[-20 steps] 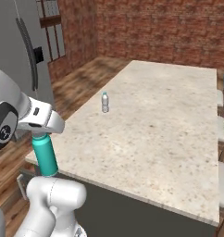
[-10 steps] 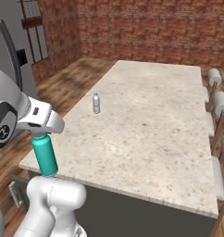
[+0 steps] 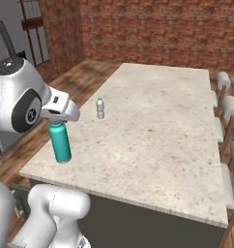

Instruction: Move the drinks to the dining counter.

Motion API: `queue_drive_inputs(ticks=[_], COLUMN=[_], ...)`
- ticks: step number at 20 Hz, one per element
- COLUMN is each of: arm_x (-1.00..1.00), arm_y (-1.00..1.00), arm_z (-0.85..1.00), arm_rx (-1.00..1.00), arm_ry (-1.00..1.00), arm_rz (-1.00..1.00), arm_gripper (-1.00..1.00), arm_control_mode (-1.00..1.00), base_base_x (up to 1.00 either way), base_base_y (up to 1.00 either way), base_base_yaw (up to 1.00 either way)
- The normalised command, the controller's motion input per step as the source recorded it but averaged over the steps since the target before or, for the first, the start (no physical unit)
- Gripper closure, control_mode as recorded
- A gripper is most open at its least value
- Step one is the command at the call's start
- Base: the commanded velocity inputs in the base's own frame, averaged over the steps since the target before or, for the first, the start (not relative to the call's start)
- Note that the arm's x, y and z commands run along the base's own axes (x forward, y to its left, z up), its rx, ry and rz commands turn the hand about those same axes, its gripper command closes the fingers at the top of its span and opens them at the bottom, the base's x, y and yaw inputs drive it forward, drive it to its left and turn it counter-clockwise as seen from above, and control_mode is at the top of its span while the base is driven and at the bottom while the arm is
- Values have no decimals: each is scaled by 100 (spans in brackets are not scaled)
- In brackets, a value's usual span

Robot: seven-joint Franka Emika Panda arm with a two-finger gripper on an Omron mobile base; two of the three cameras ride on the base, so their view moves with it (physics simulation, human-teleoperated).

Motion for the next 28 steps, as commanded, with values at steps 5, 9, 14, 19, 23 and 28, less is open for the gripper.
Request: queue_drive_inputs(ticks=[5,9,14,19,23,28], arm_x=[59,31,26,24,20,9], arm_y=[0,0,0,0,0,0], arm_z=[0,-1,-11,-23,-29,-28], arm_rx=[0,0,0,0,0,0], arm_ry=[1,-1,-1,-1,-3,-2], arm_rz=[-1,0,0,0,0,0], arm_gripper=[100,100,100,100,100,100], arm_control_mode=[-100,-100,-100,-100,-100,-100], base_base_x=[0,0,0,0,0,0], base_base_y=[0,0,0,0,0,0], base_base_yaw=[0,0,0,0,0,0])
